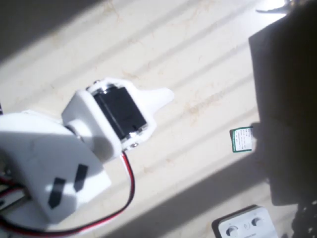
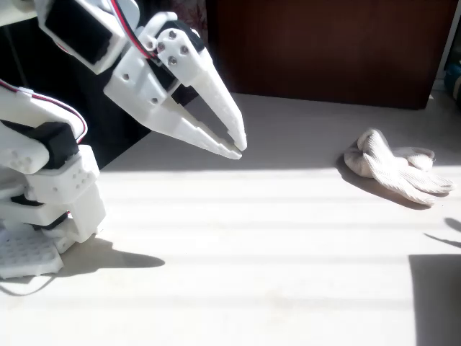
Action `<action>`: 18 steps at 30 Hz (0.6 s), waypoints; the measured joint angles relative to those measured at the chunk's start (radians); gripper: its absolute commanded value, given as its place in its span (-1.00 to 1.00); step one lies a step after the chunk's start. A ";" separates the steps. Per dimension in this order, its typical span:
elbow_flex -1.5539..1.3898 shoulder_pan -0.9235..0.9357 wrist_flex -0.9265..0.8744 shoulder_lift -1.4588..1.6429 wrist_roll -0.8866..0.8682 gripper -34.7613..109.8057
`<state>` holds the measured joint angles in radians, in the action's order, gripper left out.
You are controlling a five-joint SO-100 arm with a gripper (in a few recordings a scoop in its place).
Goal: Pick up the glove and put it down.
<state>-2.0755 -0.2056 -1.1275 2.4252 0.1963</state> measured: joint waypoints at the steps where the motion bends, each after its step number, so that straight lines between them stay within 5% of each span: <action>1: 0.066 -0.026 0.000 -0.064 0.000 -0.50; 18: 0.804 -0.344 0.262 -1.037 -0.074 -0.50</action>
<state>-1.2717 -0.5492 -0.8652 1.3883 0.1227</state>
